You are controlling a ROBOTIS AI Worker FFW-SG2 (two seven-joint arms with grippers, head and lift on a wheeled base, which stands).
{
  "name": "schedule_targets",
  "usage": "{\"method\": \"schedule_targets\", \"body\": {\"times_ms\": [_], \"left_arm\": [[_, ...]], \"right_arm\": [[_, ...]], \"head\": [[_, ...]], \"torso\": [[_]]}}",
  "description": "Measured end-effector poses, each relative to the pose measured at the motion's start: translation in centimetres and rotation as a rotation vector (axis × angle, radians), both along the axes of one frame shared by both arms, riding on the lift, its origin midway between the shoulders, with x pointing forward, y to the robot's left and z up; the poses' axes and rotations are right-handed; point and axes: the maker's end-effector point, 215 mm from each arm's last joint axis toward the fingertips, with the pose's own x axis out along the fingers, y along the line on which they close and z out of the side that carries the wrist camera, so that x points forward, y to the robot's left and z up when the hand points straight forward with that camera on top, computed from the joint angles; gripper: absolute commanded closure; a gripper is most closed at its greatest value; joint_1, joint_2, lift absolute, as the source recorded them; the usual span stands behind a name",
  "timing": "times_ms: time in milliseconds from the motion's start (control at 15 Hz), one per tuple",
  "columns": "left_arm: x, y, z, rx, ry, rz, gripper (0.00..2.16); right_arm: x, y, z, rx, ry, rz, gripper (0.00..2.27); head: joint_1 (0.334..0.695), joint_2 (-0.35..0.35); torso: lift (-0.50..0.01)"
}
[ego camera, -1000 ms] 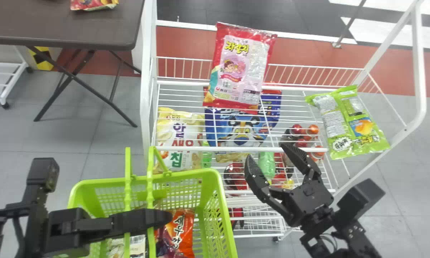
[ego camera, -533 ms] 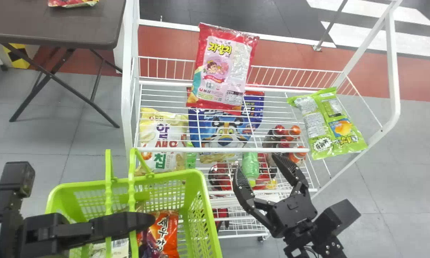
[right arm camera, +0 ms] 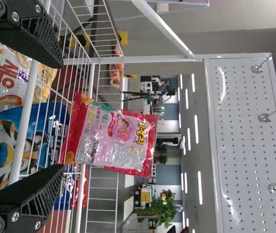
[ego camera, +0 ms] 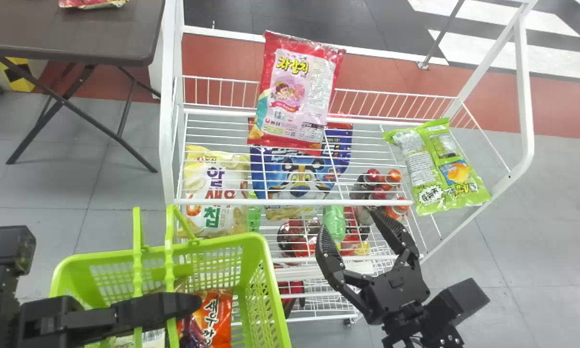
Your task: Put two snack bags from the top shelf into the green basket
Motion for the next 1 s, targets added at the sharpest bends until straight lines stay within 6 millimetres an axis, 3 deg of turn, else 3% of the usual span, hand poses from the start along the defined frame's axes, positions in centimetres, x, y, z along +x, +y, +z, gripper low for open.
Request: {"method": "schedule_targets", "body": {"times_ms": [1000], "left_arm": [[-0.1,-0.2,0.2,0.002,-0.008,0.004,2.14]], "right_arm": [[-0.2,-1.4,-0.3,0.001,0.001,-0.028,0.08]], "head": [[0.695,-0.264]], "torso": [[-0.001]]}}
